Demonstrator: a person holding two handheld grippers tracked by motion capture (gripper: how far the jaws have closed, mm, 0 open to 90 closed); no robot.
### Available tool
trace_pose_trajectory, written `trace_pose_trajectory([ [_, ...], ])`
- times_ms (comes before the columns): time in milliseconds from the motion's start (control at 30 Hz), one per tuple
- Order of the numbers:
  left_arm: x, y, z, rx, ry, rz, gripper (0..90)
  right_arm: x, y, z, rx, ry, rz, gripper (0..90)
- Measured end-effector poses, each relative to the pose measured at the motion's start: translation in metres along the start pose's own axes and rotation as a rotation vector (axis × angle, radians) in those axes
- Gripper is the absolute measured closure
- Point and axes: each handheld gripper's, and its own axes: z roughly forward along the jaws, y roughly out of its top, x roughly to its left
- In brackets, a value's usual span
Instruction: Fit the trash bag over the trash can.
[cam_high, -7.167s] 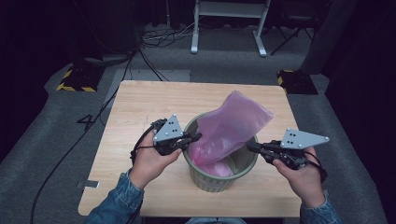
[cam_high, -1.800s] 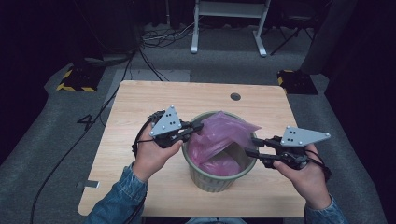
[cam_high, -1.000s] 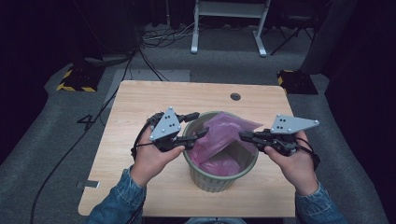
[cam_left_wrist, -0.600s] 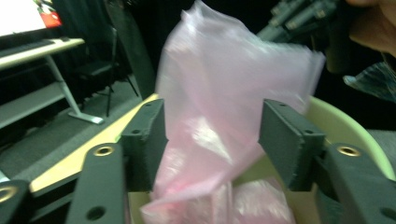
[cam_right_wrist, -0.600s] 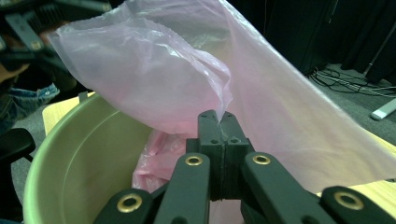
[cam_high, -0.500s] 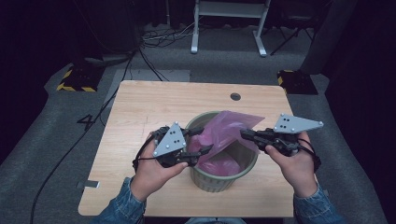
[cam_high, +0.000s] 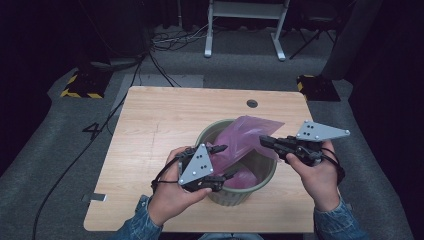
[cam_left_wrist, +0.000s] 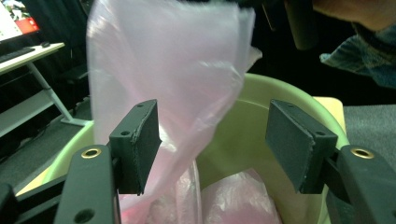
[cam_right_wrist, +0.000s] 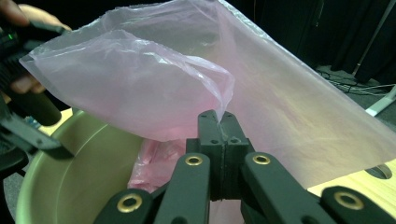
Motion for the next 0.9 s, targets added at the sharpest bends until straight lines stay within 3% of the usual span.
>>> trace_pose_trajectory([
  [33, 0.002, 0.000, 0.000, -0.008, 0.021, 0.004, 38.2, 0.000, 0.000, 0.000, -0.002, 0.002, -0.003, 90.0],
  [133, 0.012, 0.001, -0.004, -0.034, 0.064, -0.020, 58.8, 0.001, -0.001, 0.000, 0.002, 0.009, -0.003, 90.0],
  [233, 0.024, -0.001, -0.007, -0.030, 0.077, -0.056, 75.3, 0.003, -0.003, -0.001, 0.010, 0.022, -0.004, 90.0],
  [433, 0.044, -0.006, -0.010, -0.040, 0.073, -0.115, 87.3, 0.006, -0.010, -0.004, 0.031, 0.054, 0.006, 90.0],
  [667, 0.054, -0.008, -0.008, -0.041, 0.051, -0.138, 90.0, 0.011, -0.015, -0.005, 0.063, 0.098, -0.010, 90.0],
  [700, 0.054, -0.008, -0.008, -0.042, 0.048, -0.137, 90.0, 0.011, -0.014, -0.005, 0.061, 0.099, -0.014, 86.9],
  [800, 0.053, -0.008, -0.006, -0.041, 0.032, -0.129, 90.0, 0.009, -0.013, -0.005, 0.048, 0.102, -0.007, 65.2],
  [900, 0.052, -0.007, -0.003, -0.031, 0.016, -0.120, 90.0, 0.008, -0.009, -0.005, 0.028, 0.075, -0.028, 53.6],
])
